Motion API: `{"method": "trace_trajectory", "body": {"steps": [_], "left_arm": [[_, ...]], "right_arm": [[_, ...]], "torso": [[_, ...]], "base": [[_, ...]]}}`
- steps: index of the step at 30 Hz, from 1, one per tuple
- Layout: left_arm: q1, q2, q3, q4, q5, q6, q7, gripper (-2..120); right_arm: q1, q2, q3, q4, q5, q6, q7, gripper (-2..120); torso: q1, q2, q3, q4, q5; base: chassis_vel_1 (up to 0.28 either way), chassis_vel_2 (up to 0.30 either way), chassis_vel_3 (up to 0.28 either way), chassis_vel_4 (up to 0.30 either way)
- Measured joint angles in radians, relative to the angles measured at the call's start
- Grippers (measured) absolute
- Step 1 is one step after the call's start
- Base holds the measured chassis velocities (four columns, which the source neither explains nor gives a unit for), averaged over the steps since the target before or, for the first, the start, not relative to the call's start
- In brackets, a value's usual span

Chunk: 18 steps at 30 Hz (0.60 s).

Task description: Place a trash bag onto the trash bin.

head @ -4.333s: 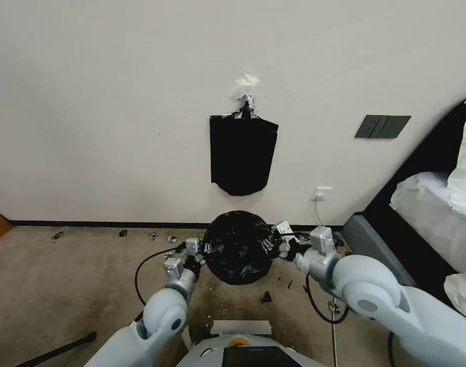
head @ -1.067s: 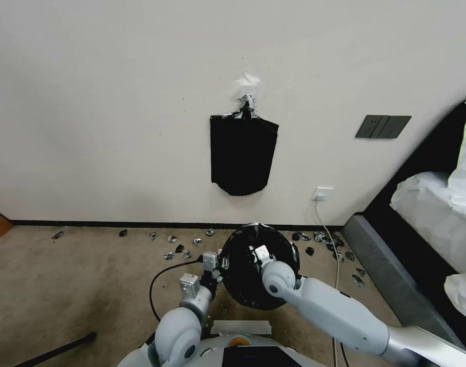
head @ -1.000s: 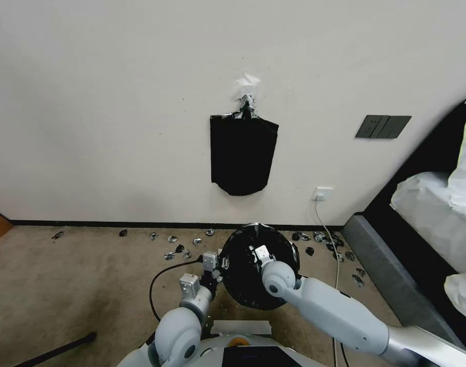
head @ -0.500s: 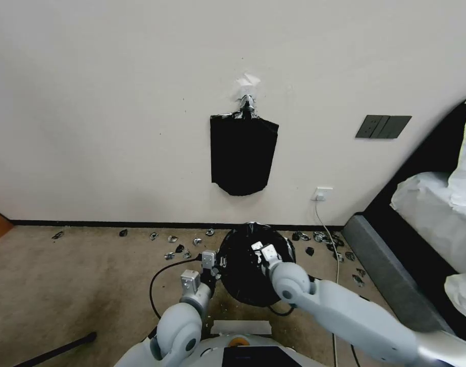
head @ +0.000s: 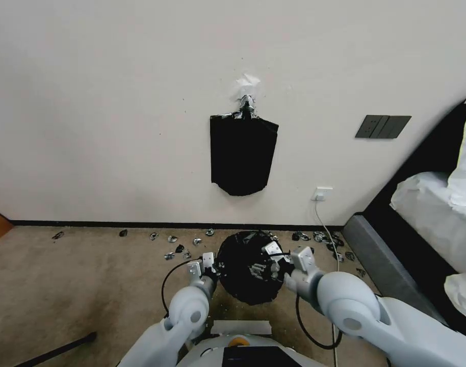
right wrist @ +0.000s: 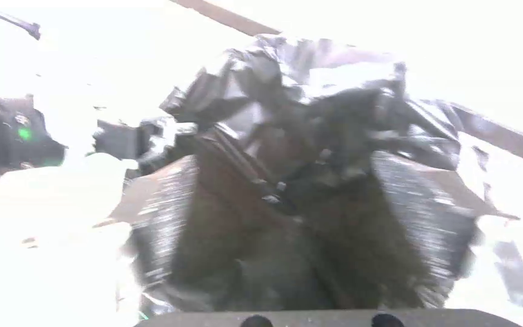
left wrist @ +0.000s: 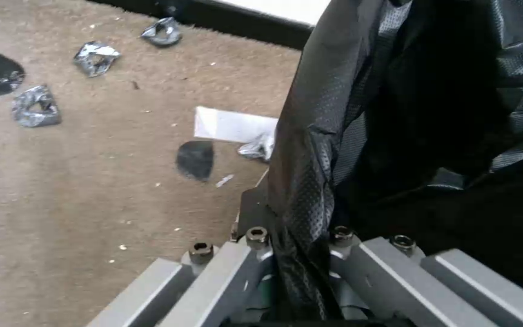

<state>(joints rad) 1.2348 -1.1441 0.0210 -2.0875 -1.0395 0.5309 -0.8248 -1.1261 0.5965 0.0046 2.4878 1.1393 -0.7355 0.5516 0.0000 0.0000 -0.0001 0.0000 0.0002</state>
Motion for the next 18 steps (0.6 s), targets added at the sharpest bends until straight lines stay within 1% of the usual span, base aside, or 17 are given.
{"method": "trace_trajectory", "body": {"steps": [1,2,3,8,13,15,16,17,18], "left_arm": [[-0.007,0.0,0.002,0.011,-0.016,0.005,-0.002,1],[-0.011,-0.002,0.004,0.021,-0.022,0.006,-0.002,1],[-0.014,-0.004,0.006,0.027,-0.024,0.006,-0.002,1],[-0.026,-0.014,0.016,0.051,-0.028,0.006,-0.001,1],[-0.053,-0.018,0.043,0.087,-0.033,0.007,0.0,1],[-0.061,-0.02,0.053,0.094,-0.033,0.007,-0.006,5],[-0.061,-0.02,0.053,0.094,-0.033,0.007,-0.006,5],[-0.064,-0.022,0.057,0.095,-0.033,0.007,-0.009,11],[-0.066,-0.023,0.059,0.096,-0.031,0.007,-0.01,14]], "right_arm": [[-0.006,0.005,0.0,-0.003,-0.016,0.0,-0.007,93],[-0.007,0.009,0.0,-0.005,-0.021,0.0,-0.009,97],[-0.007,0.011,0.0,-0.007,-0.023,0.0,-0.01,99],[-0.007,0.016,-0.001,-0.012,-0.027,0.0,-0.01,100],[-0.009,0.015,0.003,-0.018,-0.03,0.001,-0.01,100],[-0.013,0.014,0.011,-0.021,-0.03,0.001,-0.01,100],[-0.013,0.014,0.011,-0.021,-0.03,0.001,-0.01,100],[-0.015,0.014,0.015,-0.023,-0.03,0.001,-0.01,100],[-0.016,0.014,0.018,-0.025,-0.03,0.001,-0.01,100]], "torso": [[0.0,0.0,0.0,0.0001,0.0],[0.0,0.0,0.0,0.0001,-0.0002],[0.0,0.0,0.0,0.0001,-0.0003],[0.0,0.0,0.0,0.0001,-0.0003],[0.0,0.0,0.0,0.0,-0.0002],[0.0,0.0,0.0,0.0001,-0.0002],[0.0,0.0,0.0,0.0001,-0.0002],[0.0,0.0,0.0,0.0,-0.0001],[0.0,0.0,0.0,0.0,-0.0002]], "base": [[0.0,0.0,0.0,0.0],[0.0,0.0,0.0,0.0],[0.0,0.0,0.0,0.0],[0.0,0.0,0.0,0.0],[0.0,0.0,0.0,0.0],[0.0,0.0,0.0,0.0],[0.0,0.0,0.0,0.0],[0.0,0.0,0.0,0.0],[0.0,0.0,0.0,0.0]]}}
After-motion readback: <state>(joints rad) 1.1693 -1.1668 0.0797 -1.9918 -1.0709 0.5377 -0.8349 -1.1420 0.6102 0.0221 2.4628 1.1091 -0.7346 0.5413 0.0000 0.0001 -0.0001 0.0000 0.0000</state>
